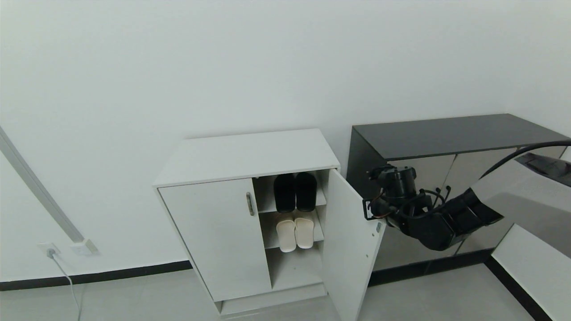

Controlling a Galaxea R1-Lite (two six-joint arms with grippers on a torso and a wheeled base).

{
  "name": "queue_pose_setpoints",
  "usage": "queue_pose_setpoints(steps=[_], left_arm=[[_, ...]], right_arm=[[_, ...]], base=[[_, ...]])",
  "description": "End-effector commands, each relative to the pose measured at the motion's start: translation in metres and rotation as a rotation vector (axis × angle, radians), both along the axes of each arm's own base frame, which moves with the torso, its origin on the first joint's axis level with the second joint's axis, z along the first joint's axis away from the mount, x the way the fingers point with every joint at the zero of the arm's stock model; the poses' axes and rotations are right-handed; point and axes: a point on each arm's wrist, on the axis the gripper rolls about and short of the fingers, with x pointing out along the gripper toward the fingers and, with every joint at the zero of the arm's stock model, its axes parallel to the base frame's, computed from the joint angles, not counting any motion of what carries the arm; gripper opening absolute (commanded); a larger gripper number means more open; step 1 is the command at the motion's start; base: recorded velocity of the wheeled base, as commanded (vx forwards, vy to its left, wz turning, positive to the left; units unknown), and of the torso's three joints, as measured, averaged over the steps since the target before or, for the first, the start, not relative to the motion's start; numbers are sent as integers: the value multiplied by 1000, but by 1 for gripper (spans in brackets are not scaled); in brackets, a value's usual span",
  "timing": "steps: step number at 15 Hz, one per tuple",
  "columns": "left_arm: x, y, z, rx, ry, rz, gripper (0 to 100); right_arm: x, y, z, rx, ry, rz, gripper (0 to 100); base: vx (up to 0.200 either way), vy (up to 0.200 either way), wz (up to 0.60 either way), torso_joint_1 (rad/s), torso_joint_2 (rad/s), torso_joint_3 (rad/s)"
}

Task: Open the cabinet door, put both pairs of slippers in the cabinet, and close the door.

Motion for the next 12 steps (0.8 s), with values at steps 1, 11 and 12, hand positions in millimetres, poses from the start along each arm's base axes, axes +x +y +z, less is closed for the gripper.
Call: queue_pose_setpoints(steps=[1, 11, 12], left_arm=[[0, 0, 0, -1, 0, 0, 0], [0, 0, 0, 1, 0, 0, 0], [0, 0, 0, -1, 0, 0, 0]], right_arm=[[-2, 7, -8, -7, 18, 17, 0], [-51, 52, 8, 38, 13, 193, 0], [-52, 51, 7, 35, 13, 192, 0]], base=[[0, 0, 0, 0, 0, 0], [0, 0, 0, 0, 0, 0], [0, 0, 0, 0, 0, 0]])
